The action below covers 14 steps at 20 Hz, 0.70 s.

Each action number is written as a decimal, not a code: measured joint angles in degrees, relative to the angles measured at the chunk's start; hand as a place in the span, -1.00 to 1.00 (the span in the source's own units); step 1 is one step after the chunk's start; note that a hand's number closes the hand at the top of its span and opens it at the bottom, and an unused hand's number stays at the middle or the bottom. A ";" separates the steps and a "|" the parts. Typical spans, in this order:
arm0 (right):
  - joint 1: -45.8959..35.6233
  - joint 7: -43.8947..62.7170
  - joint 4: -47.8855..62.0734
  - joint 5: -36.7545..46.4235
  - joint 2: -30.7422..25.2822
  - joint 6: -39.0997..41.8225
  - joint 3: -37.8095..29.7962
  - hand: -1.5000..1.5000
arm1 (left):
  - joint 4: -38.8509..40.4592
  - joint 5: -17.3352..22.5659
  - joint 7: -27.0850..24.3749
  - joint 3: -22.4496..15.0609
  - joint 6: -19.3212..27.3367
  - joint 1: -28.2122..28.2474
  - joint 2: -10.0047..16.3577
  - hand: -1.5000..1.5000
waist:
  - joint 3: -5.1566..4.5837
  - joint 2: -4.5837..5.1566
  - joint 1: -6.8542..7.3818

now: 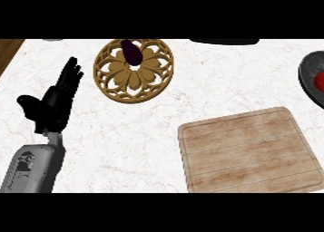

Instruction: Pick the tomato from the cutting board and place it in the pan

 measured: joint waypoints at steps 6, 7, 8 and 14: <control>2.92 -3.02 3.10 -4.33 -5.16 12.47 -3.83 -1.00 | -0.38 0.38 -0.11 0.84 0.00 1.42 0.40 0.00 | -0.10 -0.64 -1.36; 3.66 -3.06 3.16 -4.66 -6.22 14.12 -3.99 -1.00 | -0.59 0.33 0.00 0.85 0.05 1.70 0.43 0.00 | -0.10 -0.75 -1.59; 4.53 -3.07 3.21 -5.03 -7.09 15.35 -4.21 -1.00 | -0.84 0.35 0.03 1.00 0.14 1.89 0.50 0.00 | -0.11 -0.83 -1.79; 9.71 -3.07 2.02 -7.47 -11.81 20.67 -5.29 -1.00 | -0.98 0.61 -0.26 2.11 0.12 2.89 1.27 0.00 | -0.16 -1.38 -3.29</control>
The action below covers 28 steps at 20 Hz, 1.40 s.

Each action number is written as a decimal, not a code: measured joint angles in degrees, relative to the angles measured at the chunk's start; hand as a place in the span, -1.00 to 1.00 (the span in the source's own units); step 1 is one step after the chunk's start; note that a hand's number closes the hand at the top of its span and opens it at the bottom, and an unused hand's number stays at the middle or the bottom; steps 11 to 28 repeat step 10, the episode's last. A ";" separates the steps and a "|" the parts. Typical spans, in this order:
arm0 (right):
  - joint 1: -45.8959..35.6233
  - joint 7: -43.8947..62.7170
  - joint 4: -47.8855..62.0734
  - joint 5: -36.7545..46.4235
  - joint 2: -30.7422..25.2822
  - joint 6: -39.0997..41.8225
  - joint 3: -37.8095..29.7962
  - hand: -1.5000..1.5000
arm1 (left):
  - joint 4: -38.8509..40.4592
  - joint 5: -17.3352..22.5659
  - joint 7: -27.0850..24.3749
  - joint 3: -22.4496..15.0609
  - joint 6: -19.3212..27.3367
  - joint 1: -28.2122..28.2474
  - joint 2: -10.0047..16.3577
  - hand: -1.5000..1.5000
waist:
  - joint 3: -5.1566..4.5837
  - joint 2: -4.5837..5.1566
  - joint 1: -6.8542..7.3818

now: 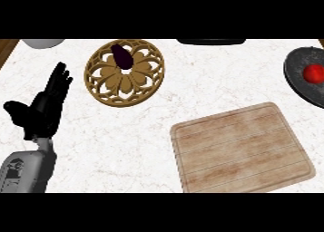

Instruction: Pick the tomato from the cutting board and place it in the pan

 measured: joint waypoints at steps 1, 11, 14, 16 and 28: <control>0.99 0.00 -0.32 -0.37 -0.77 0.51 -0.12 -1.00 | -0.36 0.16 0.23 0.19 -0.20 0.36 0.29 0.00 | -0.01 -0.10 -0.11; 7.18 0.41 -4.06 -2.63 -3.60 3.02 0.80 -1.00 | -0.99 0.30 -0.07 0.35 -0.28 2.08 0.04 0.00 | -0.06 -0.45 -0.71; 7.18 0.41 -4.06 -2.63 -3.60 3.02 0.80 -1.00 | -0.99 0.30 -0.07 0.35 -0.28 2.08 0.04 0.00 | -0.06 -0.45 -0.71; 7.18 0.41 -4.06 -2.63 -3.60 3.02 0.80 -1.00 | -0.99 0.30 -0.07 0.35 -0.28 2.08 0.04 0.00 | -0.06 -0.45 -0.71; 7.18 0.41 -4.06 -2.63 -3.60 3.02 0.80 -1.00 | -0.99 0.30 -0.07 0.35 -0.28 2.08 0.04 0.00 | -0.06 -0.45 -0.71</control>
